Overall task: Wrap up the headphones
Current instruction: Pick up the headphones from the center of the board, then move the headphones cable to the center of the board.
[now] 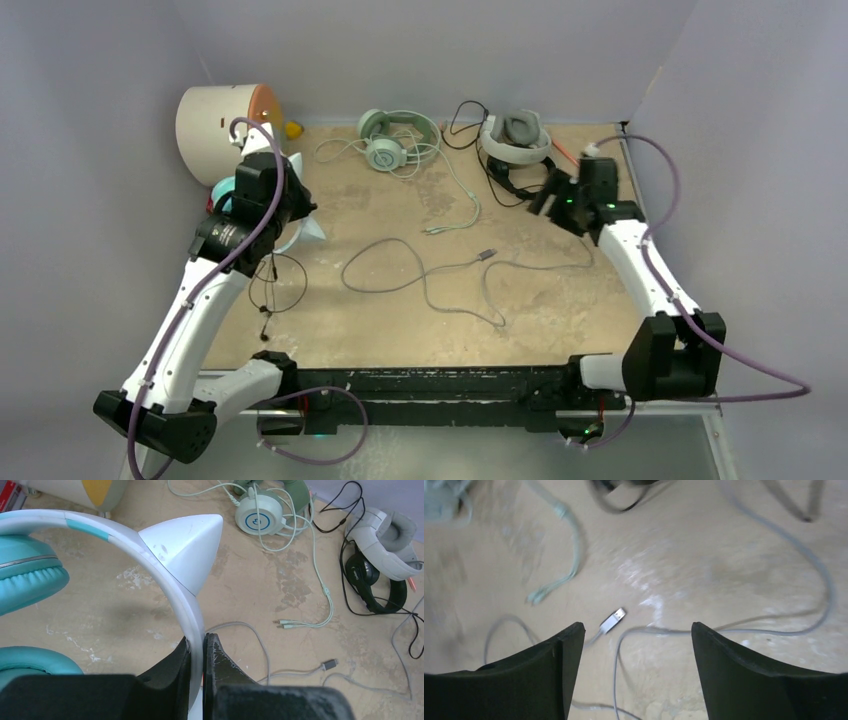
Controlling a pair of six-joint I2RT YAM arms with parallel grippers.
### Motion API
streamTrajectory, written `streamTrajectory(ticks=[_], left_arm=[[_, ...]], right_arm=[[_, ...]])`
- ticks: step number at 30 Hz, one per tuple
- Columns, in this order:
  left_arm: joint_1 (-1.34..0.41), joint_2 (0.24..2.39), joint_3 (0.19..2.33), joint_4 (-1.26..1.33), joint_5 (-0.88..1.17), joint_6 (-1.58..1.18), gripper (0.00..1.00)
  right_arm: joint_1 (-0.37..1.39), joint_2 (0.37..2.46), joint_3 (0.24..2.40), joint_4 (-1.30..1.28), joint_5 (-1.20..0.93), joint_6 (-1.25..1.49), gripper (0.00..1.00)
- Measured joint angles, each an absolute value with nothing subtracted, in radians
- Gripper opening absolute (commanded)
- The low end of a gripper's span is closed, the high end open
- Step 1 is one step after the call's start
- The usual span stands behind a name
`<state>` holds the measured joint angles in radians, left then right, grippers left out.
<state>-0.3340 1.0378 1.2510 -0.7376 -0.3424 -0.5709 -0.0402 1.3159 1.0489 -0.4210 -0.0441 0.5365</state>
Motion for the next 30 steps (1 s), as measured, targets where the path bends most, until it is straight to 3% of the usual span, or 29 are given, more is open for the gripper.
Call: streamTrajectory(ticks=[9,17,23,30], left_arm=[[-0.334,1.047,1.322,-0.795,-0.319,-0.522,0.00],[-0.334,1.047,1.322,-0.806,-0.294,-0.511,0.00],[-0.334,1.047,1.321,-0.804,-0.260,-0.511,0.00],[-0.334,1.047,1.309,-0.797,-0.215,-0.511,0.00]], right_arm=[[0.443,1.362,1.073,-0.408,0.040,0.356,0.92],[0.745,1.579,1.105,-0.372,0.089,0.332,0.92],[0.860,1.760,1.238,-0.372,0.201,0.410,0.88],[0.871,1.870,1.314,-0.392,0.339,0.604,0.85]])
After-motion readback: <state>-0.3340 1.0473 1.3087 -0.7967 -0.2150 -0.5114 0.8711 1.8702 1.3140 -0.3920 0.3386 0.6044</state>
